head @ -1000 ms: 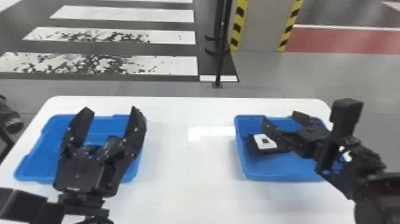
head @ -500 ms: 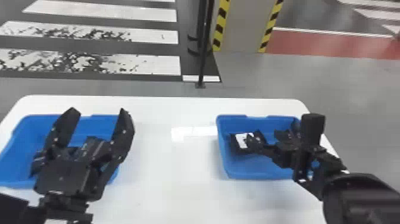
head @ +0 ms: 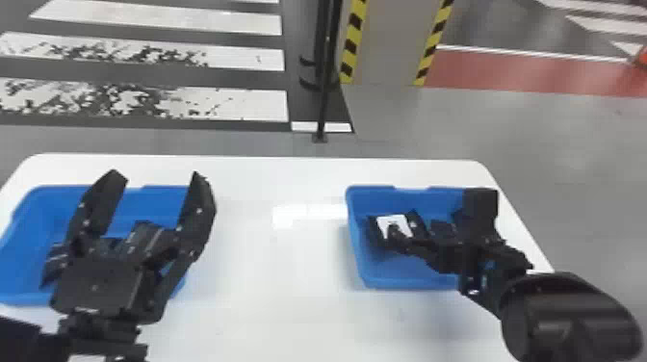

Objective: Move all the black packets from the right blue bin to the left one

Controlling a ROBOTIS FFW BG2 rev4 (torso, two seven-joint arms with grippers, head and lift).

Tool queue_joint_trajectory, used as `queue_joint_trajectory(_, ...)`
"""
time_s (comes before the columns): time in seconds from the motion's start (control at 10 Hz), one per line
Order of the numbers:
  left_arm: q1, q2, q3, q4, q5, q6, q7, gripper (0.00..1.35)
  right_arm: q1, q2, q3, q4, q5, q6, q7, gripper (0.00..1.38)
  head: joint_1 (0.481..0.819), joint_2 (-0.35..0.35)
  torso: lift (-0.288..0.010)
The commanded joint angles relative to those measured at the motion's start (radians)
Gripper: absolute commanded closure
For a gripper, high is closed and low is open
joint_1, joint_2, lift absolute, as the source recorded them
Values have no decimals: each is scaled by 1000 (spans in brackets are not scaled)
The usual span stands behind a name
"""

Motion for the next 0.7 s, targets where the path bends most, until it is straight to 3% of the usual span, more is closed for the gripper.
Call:
queue_joint_trajectory(0.0, 1, 0, 2, 0, 6, 5, -3, 173, -24, -2, 7, 41, 3, 14, -6, 79, 695, -155, -140)
queue_joint_trajectory(0.4, 3, 0, 4, 0, 6, 7, -12, 173, -53, -15, 53, 85, -11, -11, -9, 153, 695, -157, -140)
queue_joint_trajectory(0.6, 6, 0, 6, 0, 6, 12, -14, 174, -68, -15, 69, 100, -29, 2, -14, 567, 695, -146, -140)
